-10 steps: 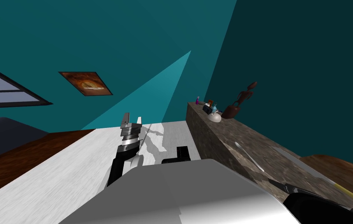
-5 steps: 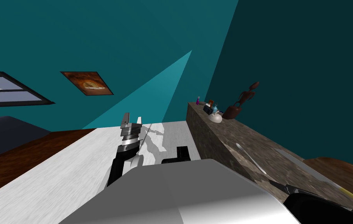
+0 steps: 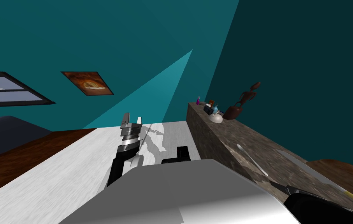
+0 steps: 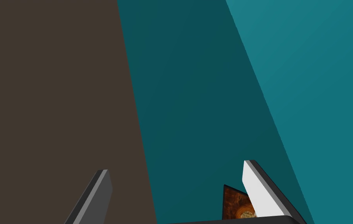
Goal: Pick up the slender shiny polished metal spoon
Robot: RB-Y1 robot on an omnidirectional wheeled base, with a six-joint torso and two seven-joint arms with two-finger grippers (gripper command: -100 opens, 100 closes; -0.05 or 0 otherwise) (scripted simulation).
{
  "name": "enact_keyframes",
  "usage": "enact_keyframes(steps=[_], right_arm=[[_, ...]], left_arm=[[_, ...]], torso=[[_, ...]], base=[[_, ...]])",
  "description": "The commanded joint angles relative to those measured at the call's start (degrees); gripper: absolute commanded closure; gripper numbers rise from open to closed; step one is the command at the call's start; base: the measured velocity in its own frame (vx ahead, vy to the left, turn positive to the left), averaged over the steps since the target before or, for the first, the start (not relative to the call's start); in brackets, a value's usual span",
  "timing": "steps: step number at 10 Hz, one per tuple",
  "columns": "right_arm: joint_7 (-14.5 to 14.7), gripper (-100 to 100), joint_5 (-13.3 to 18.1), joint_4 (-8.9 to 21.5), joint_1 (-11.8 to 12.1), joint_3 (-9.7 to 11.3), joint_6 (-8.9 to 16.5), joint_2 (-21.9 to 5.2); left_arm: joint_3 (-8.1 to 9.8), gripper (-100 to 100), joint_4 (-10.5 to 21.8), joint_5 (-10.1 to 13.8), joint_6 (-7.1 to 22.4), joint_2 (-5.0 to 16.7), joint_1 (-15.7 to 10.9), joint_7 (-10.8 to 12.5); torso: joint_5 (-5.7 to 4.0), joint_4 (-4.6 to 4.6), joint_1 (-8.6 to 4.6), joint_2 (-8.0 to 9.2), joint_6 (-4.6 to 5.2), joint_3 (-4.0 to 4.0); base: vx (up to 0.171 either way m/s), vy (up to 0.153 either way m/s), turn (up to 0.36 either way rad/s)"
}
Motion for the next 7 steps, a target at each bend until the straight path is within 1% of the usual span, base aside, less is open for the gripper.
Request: enact_keyframes(steps=[1, 7], right_arm=[[0.05, -100, 0.22, -0.13, 0.42, 0.18, 0.2, -0.42], [0.1, -100, 0.43, -0.26, 0.82, 0.34, 0.4, -0.81]], left_arm=[[0.0, 0, 0.0, 0.0, 0.0, 0.0, 0.0, 0.0], [0.0, 0, 0.0, 0.0, 0.0, 0.0, 0.0, 0.0]], torso=[[0.0, 0.0, 0.0, 0.0, 0.0, 0.0], [0.0, 0.0, 0.01, 0.0, 0.0, 0.0]], base=[[0.011, -0.006, 0.014], [0.012, -0.002, 0.005]])
